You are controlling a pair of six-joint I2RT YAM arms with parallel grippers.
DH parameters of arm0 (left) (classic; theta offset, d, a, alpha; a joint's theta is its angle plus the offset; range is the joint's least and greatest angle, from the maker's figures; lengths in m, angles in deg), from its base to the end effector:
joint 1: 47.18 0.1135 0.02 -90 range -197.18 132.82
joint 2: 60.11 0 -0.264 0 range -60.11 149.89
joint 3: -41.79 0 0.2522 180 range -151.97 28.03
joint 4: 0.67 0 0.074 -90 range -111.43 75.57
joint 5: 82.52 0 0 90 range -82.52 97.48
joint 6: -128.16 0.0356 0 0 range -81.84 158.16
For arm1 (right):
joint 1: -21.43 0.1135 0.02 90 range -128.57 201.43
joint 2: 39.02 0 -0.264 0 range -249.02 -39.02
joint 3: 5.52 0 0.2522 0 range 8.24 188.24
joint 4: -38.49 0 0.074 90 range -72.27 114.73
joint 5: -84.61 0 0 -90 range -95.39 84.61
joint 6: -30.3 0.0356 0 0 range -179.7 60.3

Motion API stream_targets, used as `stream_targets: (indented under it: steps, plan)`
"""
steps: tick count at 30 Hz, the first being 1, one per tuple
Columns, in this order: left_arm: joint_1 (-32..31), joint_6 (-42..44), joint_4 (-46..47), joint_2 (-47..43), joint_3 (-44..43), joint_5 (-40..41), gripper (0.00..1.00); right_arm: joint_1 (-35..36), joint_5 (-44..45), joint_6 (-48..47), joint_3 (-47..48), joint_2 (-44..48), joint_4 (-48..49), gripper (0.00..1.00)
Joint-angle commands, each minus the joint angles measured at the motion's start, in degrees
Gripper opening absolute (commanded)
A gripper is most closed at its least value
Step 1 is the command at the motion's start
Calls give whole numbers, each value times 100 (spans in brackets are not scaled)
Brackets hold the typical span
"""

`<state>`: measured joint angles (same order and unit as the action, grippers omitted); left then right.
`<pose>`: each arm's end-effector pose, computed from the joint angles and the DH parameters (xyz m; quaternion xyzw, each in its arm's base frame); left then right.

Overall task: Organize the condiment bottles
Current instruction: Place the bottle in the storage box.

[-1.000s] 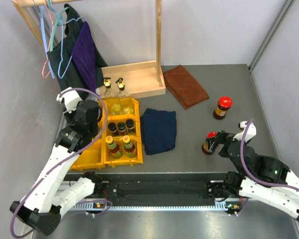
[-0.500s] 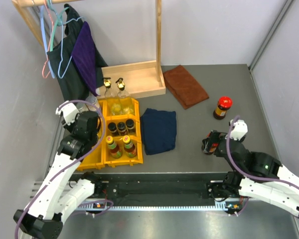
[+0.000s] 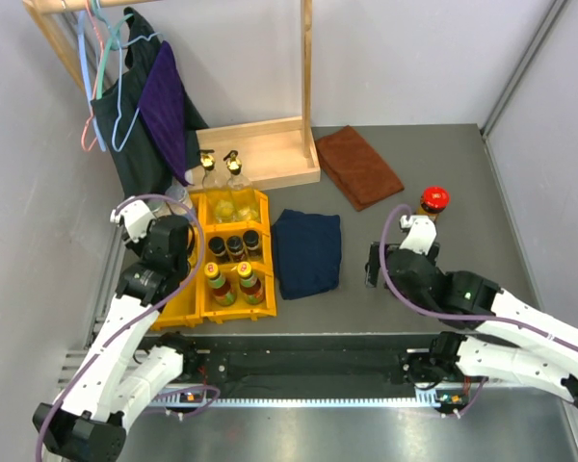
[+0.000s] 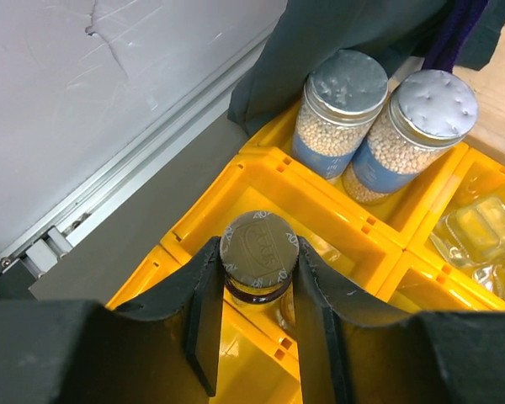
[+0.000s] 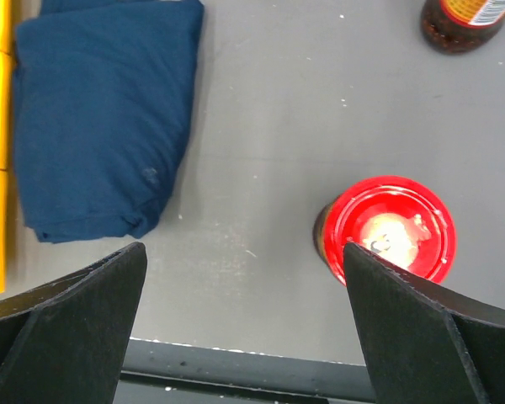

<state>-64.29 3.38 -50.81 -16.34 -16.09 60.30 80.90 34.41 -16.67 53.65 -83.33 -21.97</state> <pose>0.1528 -0.0174 0.3014 -0.3220 0.7577 0.1786 0.5389 0.0937 0.1140 0.2902 0.0028 0.8800 0.0798 0.4682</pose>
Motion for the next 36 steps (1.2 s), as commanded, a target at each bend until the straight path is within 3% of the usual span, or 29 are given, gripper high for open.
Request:
stream_targets:
  steps: [1,17,27,31,33,34,36]
  plan:
    - [137,-63,421,166,158,-465,0,-31,-120,-31,74,256,538,99]
    - [418,-389,1282,308,1036,-1124,0,-49,143,57,171,353,345,99]
    - [410,-555,1529,352,1440,-1054,0,-40,143,66,126,582,214,99]
    - [410,-608,1529,229,1573,-1116,12,-49,55,92,144,634,47,99]
    - [410,-582,1520,106,1634,-1125,38,-49,12,92,39,678,38,99]
    - [410,-573,1511,62,1634,-1125,44,-49,11,101,30,705,-14,99]
    - [410,-556,1459,-17,1573,-1133,67,-40,-6,153,29,731,-50,99]
